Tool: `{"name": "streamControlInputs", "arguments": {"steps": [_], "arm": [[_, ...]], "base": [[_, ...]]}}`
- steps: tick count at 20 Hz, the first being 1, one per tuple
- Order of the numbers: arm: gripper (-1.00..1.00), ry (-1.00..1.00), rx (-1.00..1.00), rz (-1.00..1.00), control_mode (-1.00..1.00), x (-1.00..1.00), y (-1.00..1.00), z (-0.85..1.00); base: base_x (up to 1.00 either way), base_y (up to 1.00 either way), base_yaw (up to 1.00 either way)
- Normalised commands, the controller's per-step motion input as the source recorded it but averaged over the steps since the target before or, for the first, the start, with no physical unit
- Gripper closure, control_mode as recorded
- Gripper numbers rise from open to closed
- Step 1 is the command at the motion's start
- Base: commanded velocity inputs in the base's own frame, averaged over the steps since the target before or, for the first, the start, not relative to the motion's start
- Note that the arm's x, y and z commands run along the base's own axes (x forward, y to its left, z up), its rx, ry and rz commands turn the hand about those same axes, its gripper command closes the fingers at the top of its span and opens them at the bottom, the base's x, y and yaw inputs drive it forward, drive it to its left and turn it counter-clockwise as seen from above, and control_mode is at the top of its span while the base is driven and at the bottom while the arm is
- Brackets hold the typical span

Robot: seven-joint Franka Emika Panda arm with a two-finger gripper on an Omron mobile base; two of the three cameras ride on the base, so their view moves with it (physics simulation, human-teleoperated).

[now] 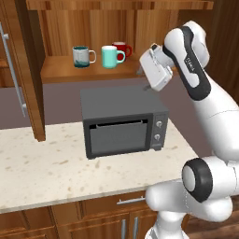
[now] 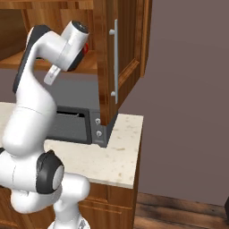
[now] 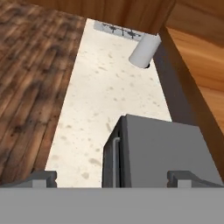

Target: Pick the mug on the counter and place it in the cabinet with the handle facing the right, like the mugs already inside.

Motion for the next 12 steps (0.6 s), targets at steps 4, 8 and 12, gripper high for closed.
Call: {"name": "streamControlInputs", "arguments": {"steps": [4, 8, 12], "arm": [[-1.0, -0.06, 0.0, 0.0, -1.0, -0.59, 0.03, -0.41], [-1.0, -0.01, 0.01, 0.0, -1.0, -0.43, 0.01, -0.68], [-1.0, 0.0, 0.0, 0.0, -1.0, -0.34, 0.09, -0.72]], "base": [[0.0, 0.0, 0.0], [0.0, 0.0, 0.0], [0.0, 0.0, 0.0]]}}
